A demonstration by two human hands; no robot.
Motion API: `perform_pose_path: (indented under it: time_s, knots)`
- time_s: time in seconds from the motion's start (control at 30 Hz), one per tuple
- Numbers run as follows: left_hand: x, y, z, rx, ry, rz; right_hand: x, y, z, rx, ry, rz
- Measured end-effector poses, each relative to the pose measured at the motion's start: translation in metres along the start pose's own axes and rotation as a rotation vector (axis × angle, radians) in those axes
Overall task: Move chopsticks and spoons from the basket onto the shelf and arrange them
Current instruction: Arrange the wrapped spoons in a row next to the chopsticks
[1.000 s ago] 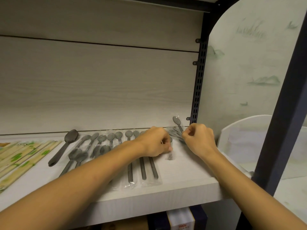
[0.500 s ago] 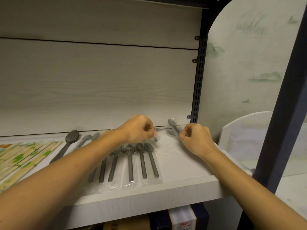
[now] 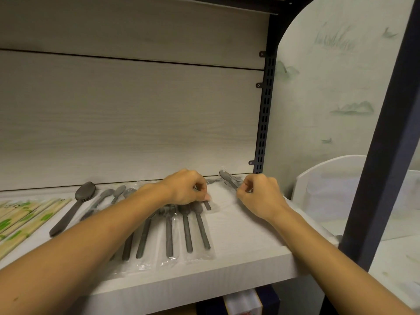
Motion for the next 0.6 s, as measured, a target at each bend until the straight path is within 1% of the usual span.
perform_pose_path:
  time_s: [0.1, 0.2, 0.3, 0.43, 0.5, 0.6]
  knots:
    - [0.003, -0.001, 0.000, -0.001, 0.000, -0.033, 0.002, -0.002, 0.001, -0.006, 0.004, -0.019]
    - [0.007, -0.002, 0.001, 0.011, 0.007, -0.020, 0.012, -0.008, 0.009, 0.014, 0.014, -0.094]
    - [0.015, -0.007, 0.003, -0.020, 0.039, -0.016, 0.031, -0.021, 0.030, 0.015, -0.024, -0.103]
    - [0.027, -0.016, 0.006, -0.073, 0.035, -0.085, 0.056, -0.015, 0.062, 0.120, -0.040, -0.081]
    - [0.031, -0.020, 0.007, -0.110, 0.020, -0.120, 0.064, -0.005, 0.069, 0.161, -0.049, -0.041]
    - [0.030, -0.022, 0.010, -0.155, 0.019, -0.124, 0.067, 0.002, 0.072, 0.211, -0.041, -0.051]
Point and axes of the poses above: each hand's wrist, its own z-axis away from the middle knuckle, its own y-axis out of the palm, x = y × z, the point moved 9 cm from there along -z, towards the middle knuckle
